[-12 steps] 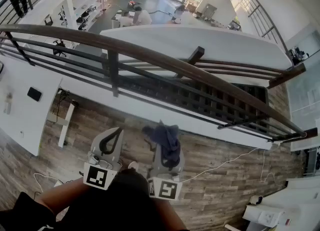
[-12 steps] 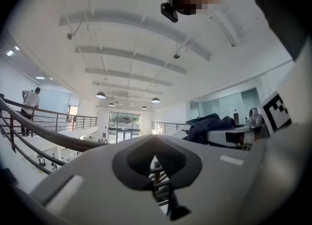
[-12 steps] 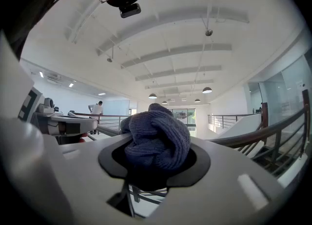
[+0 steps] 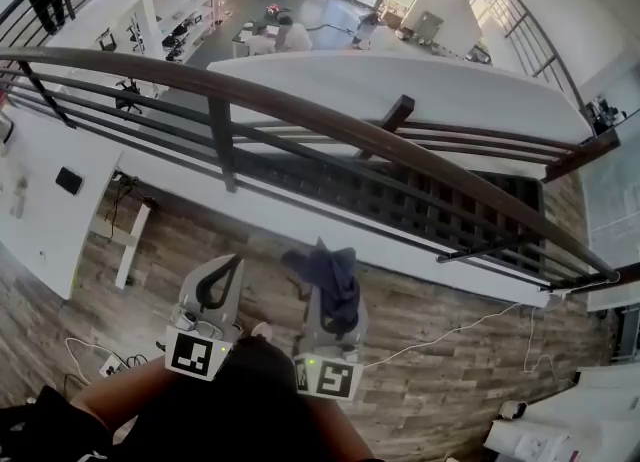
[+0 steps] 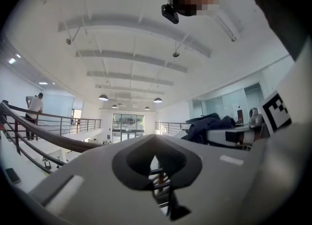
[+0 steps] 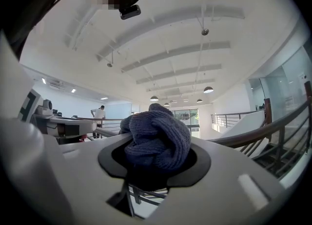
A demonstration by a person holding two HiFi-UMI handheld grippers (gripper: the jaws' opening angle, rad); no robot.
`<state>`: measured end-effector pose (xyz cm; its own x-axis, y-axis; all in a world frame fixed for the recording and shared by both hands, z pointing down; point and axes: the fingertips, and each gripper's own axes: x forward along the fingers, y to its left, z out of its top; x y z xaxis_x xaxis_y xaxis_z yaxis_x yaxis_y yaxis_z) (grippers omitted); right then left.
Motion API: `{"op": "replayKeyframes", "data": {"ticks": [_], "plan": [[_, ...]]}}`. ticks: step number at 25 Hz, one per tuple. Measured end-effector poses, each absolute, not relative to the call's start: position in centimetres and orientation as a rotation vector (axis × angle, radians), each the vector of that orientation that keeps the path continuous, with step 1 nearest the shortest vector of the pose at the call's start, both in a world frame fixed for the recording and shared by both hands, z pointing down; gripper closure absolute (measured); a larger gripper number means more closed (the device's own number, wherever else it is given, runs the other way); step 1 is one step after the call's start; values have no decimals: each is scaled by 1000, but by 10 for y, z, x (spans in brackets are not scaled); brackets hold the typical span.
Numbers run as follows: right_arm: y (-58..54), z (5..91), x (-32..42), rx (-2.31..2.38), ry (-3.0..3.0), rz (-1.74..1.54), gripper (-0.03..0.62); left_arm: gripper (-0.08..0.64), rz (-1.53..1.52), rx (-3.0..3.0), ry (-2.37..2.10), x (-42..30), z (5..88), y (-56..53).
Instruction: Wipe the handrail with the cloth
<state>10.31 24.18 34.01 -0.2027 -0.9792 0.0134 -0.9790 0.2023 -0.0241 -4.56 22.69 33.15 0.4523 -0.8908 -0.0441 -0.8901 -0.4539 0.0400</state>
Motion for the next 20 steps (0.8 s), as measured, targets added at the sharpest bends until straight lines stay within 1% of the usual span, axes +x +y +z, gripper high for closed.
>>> {"op": "replayKeyframes", "data": {"ticks": [5,11,20], "plan": [[241,346,113,-1937,2457,-59,425,560,-66,2640,-1714,-40,337,231],[242,363,103,-1888,2509,-134,425,560,1,2582,-1755,-52,351,237],[190,368,109,-1995,2466,-128,423,560,-13,2553,-1755,-55,362,184]]}}
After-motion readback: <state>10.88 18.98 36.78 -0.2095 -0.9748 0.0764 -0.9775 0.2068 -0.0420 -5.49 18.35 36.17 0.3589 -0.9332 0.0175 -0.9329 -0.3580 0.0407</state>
